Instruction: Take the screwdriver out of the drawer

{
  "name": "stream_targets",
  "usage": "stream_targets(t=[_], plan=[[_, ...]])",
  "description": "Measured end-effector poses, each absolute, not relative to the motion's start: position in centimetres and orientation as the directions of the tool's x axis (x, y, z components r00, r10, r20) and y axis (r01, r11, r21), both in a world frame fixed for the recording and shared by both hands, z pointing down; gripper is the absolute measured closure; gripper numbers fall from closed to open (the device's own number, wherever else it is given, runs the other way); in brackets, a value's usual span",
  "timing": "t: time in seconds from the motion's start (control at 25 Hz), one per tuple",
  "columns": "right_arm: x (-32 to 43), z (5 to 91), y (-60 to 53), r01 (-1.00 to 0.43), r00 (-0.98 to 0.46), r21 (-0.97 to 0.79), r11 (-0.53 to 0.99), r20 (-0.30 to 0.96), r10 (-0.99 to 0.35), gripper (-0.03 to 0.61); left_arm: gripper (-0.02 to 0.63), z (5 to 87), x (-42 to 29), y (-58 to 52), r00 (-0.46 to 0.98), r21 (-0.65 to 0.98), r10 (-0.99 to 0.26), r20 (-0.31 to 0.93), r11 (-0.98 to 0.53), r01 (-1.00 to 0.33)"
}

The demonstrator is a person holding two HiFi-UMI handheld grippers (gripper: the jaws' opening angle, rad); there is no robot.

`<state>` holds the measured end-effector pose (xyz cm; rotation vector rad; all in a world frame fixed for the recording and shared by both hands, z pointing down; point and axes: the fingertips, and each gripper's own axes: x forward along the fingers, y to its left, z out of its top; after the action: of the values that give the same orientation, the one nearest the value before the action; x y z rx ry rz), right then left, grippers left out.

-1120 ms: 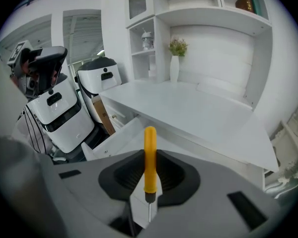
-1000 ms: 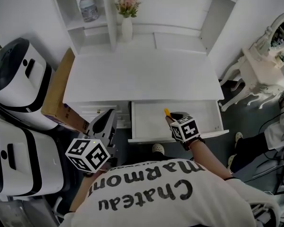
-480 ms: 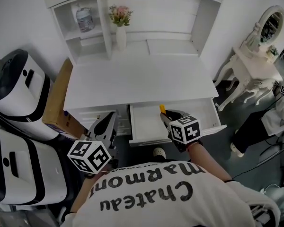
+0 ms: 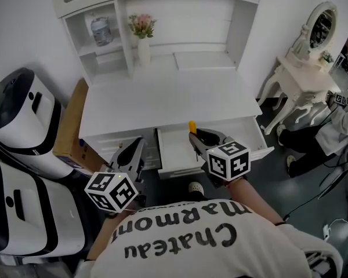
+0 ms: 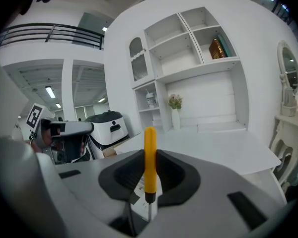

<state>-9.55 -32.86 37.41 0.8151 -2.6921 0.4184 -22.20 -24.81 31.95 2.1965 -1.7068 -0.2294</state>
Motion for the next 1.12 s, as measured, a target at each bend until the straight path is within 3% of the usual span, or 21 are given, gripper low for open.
stream_targets(t=[0.6, 1.12], plan=[[-6.2, 32.6, -27.7, -0.585, -0.811, -0.307, 0.751, 0.191, -0.553, 0.496, 0.594, 33.1, -18.9, -21.5, 0.348, 0.374, -0.931, 0.112, -0.285, -0.883], [-2.7, 32.5, -29.4, -0.585, -0.811, -0.304, 0.752, 0.187, -0.555, 0.495, 0.594, 33.1, -16.2, -22.4, 0.306, 0.387, -0.944, 0.121, -0.239, -0.891]])
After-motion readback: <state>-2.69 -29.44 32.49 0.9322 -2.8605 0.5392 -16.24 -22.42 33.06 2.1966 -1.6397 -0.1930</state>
